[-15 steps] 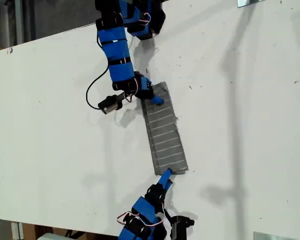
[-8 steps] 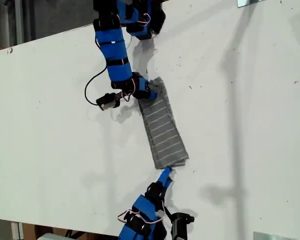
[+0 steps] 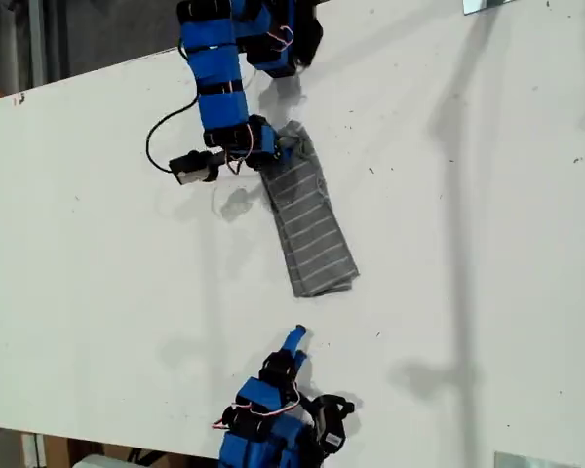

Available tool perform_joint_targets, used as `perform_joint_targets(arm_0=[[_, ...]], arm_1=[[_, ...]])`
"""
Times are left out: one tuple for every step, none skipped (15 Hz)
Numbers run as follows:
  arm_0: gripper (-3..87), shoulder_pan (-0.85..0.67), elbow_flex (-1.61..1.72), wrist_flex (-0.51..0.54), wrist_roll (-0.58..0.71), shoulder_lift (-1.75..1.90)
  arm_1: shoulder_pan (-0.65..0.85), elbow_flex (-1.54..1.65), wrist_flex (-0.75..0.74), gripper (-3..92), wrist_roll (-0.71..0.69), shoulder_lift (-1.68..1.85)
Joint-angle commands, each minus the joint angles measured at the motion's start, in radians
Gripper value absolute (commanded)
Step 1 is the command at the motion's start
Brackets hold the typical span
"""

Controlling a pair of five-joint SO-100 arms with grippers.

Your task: Grasp corners of a square towel and fold twice.

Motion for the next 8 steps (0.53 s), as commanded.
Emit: perform_joint_targets(arm_0=[[25.6, -0.207, -0.037, 0.034, 0.130, -0.017], [25.6, -0.278, -0.026, 0.023, 0.176, -0.044], [25.6, -0.334, -0.008, -0.009, 0.209, -0.075], [25.5, -0.379, 0.021, -0.066, 0.229, -0.112], [24.9, -0.407, 0.031, -0.091, 0.230, -0.150], [25.0, -0.405, 0.029, -0.092, 0.233, -0.147], [25.3, -0.411, 0.032, -0.092, 0.225, -0.152], [25.7, -0.417, 0.035, -0.089, 0.218, -0.153]], arm_1=[[-0.038, -0.132, 0.060, -0.2, -0.003, 0.118], [-0.051, -0.209, 0.071, -0.2, -0.025, 0.103], [-0.055, -0.285, 0.081, -0.2, -0.043, 0.066], [-0.058, -0.362, 0.084, -0.2, -0.069, 0.015], [-0.061, -0.443, 0.084, -0.2, -0.095, -0.043], [-0.066, -0.545, 0.091, -0.2, -0.124, -0.123], [-0.071, -0.658, 0.098, -0.2, -0.160, -0.213], [-0.075, -0.784, 0.112, -0.2, -0.195, -0.310]])
